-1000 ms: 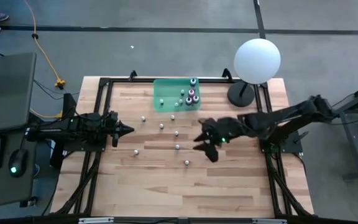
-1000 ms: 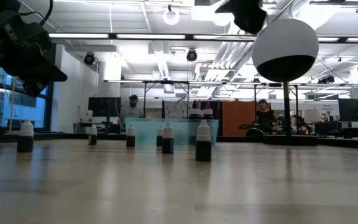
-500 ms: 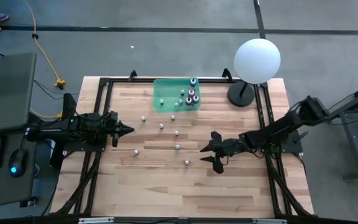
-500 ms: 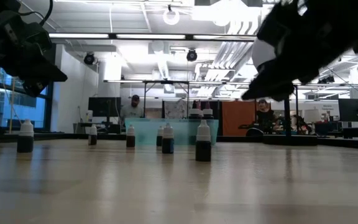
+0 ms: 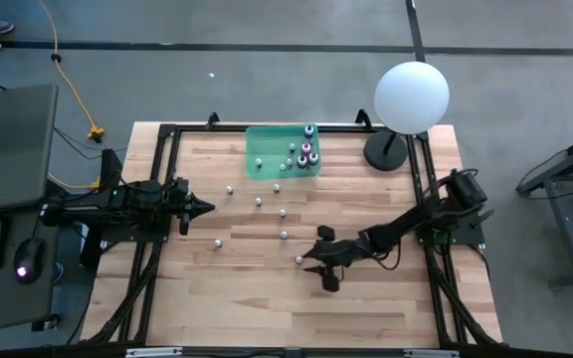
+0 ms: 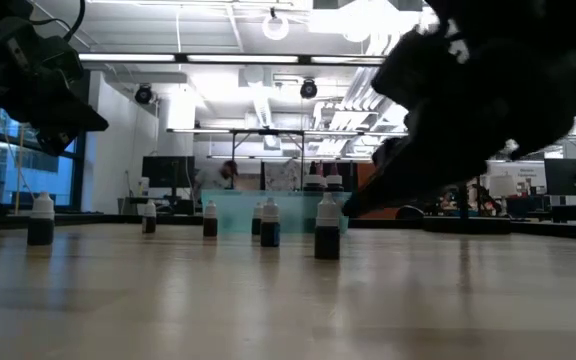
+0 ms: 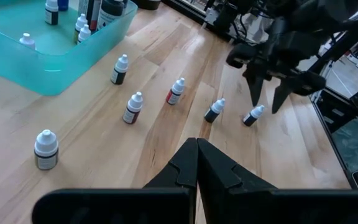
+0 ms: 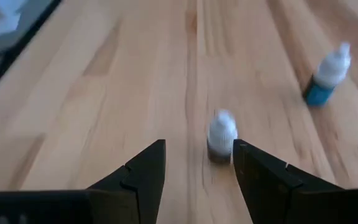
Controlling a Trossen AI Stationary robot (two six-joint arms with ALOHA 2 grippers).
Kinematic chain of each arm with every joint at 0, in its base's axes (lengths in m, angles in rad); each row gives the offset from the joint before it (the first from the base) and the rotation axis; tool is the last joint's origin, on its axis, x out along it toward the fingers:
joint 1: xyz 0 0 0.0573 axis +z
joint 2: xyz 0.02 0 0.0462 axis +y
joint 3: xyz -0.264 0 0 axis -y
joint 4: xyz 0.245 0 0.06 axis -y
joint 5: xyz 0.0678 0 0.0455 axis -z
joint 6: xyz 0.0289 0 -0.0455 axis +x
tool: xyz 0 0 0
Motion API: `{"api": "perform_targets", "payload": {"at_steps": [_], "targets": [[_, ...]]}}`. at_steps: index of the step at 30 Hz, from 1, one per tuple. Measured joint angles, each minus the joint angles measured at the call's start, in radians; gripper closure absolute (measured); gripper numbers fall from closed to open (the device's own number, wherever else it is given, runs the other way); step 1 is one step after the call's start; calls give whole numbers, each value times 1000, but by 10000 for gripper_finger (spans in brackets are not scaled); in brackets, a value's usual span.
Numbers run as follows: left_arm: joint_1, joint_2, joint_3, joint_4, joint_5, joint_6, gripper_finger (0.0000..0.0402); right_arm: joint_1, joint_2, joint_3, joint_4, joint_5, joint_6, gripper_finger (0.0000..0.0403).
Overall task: Pick & Place food coloring
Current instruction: Put the small black food coloring into the bin
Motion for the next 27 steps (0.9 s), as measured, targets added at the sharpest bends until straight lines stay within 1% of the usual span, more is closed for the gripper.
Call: {"api": "perform_targets", "payload": {"at_steps": [4, 12, 20, 27], "targets": [[0, 0, 0, 0, 0, 0, 401, 0, 26, 23, -2, 39, 0, 224], [0, 0, 0, 0, 0, 0, 401, -5, 25, 26, -4, 104, 0, 224], [0, 0, 0, 0, 0, 0, 401, -5, 25, 26, -15, 76, -2, 224], [0, 0, 0, 1, 0, 0, 401, -5, 44, 27, -11, 77, -5, 224]]}}
